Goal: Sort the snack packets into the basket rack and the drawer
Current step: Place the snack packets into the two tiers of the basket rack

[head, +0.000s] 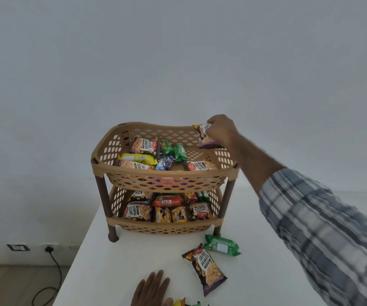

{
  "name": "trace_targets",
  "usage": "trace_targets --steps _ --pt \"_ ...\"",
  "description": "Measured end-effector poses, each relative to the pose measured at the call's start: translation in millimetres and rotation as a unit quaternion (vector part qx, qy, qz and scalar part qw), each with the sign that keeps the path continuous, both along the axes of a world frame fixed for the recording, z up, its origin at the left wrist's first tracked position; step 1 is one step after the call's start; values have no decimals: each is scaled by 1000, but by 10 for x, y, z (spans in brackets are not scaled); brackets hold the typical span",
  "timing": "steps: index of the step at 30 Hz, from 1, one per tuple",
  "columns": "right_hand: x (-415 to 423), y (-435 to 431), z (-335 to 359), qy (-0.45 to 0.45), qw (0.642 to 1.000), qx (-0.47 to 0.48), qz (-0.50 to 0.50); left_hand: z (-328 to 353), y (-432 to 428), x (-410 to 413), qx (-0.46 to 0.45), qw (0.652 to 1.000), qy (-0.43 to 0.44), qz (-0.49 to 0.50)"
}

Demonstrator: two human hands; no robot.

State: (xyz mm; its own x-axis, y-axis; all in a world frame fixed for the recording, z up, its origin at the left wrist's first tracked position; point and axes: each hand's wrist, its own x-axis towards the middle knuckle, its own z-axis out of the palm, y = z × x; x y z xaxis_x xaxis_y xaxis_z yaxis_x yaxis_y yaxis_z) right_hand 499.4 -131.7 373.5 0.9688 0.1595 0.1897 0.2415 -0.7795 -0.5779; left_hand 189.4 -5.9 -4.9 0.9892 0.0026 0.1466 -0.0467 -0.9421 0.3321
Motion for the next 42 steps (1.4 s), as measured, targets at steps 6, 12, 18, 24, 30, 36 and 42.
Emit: trace_targets --steps 6,12,18,24,30,36,42 --pt "364 360 -457 25 968 -246 48 14 2 78 13 999 -24 23" --pt "275 467 -469 -118 949 -291 28 -77 31 59 17 999 13 40" --pt "253 313 -620 142 953 -232 135 -80 88 -48 -12 994 104 18" --pt "-350 -34 -403 -32 988 60 140 -52 63 -138 -7 995 103 16" --pt "-1585 -689 -1193 -338 917 196 73 -37 32 -183 -14 996 83 19" --pt "-1805 -1106 -2554 -31 998 -43 32 -48 23 -223 -31 997 77 5" --pt "-1602 -1118 -2957 110 958 -255 76 -104 79 -361 15 995 82 57"
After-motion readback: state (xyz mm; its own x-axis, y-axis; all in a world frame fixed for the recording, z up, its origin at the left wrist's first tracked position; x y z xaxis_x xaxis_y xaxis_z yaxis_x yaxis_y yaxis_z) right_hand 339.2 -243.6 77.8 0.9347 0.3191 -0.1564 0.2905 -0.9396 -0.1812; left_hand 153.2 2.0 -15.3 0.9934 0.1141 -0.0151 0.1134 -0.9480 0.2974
